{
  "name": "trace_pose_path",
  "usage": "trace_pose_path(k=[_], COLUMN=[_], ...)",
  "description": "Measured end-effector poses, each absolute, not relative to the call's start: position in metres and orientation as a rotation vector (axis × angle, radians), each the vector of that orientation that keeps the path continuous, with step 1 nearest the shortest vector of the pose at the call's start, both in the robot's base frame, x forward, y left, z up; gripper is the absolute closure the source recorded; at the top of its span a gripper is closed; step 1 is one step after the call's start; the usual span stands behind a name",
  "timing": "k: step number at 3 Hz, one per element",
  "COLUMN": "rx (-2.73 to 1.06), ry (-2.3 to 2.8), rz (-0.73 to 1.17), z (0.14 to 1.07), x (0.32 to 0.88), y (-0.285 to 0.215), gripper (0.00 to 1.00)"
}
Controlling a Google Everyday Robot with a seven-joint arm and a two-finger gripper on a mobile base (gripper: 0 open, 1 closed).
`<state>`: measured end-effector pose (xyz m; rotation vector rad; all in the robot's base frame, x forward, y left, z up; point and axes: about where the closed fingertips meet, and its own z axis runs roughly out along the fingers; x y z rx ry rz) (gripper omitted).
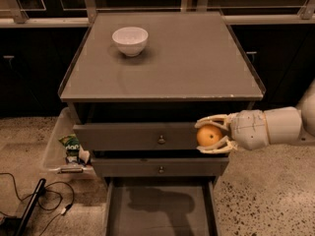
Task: Pick orange from bottom drawer and place on counter
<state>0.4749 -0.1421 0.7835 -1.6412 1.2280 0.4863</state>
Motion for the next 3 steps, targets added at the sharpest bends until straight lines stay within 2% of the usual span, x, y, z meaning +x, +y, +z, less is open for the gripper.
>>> trace_pose_path(k=[1, 3], rx=[-1.690, -1.762], ry=[1.193, 1.037], rz=[0.490, 0.656], z=[0.813, 0.865], x=[0.500, 0.571], y=[-0.142, -0.104], gripper=[1.00, 1.00])
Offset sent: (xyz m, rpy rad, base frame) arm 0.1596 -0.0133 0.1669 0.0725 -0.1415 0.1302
